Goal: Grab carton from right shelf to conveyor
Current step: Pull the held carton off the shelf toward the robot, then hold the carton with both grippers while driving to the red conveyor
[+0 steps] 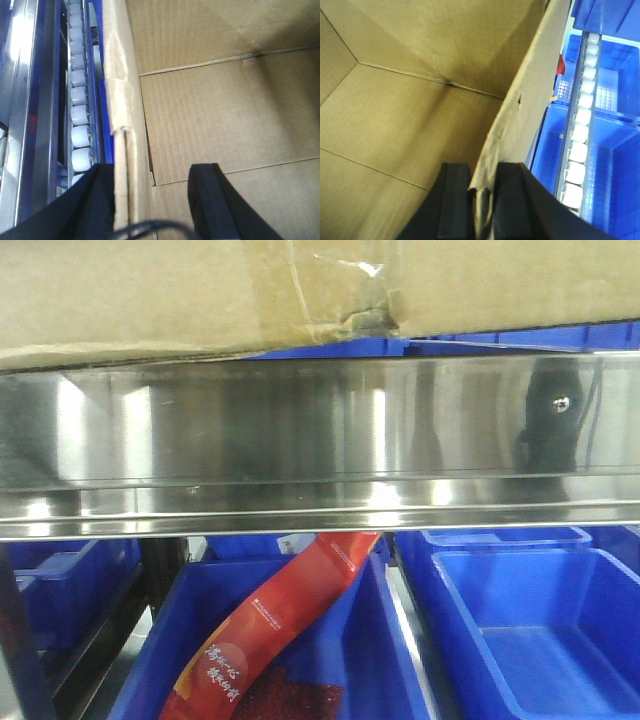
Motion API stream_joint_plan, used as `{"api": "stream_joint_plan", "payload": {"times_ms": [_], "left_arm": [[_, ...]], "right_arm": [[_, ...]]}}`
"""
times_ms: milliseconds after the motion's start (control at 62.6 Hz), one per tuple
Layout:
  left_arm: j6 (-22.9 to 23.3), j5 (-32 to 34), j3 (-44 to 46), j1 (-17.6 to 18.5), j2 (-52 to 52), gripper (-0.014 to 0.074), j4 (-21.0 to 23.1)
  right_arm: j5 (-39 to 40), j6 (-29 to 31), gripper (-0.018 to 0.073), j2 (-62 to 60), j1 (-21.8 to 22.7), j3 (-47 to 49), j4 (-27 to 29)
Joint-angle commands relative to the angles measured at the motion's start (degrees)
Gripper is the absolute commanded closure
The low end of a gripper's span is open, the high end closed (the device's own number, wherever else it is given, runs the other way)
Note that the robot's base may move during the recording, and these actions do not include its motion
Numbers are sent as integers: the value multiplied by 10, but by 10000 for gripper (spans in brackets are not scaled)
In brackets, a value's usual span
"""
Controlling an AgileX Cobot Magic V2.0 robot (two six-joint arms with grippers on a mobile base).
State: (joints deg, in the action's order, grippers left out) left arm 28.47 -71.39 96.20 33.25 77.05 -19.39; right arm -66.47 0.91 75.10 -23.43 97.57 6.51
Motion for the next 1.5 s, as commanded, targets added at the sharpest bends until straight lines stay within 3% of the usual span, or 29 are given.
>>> {"api": "stream_joint_plan", "payload": {"times_ms": [0,1485], "left_arm": [[-18,21,0,9,-8,612,32],[-18,21,0,9,-8,612,32]], "right_arm": [[53,12,627,-9,-3,5,22],[57,12,627,-9,-3,5,22]]}}
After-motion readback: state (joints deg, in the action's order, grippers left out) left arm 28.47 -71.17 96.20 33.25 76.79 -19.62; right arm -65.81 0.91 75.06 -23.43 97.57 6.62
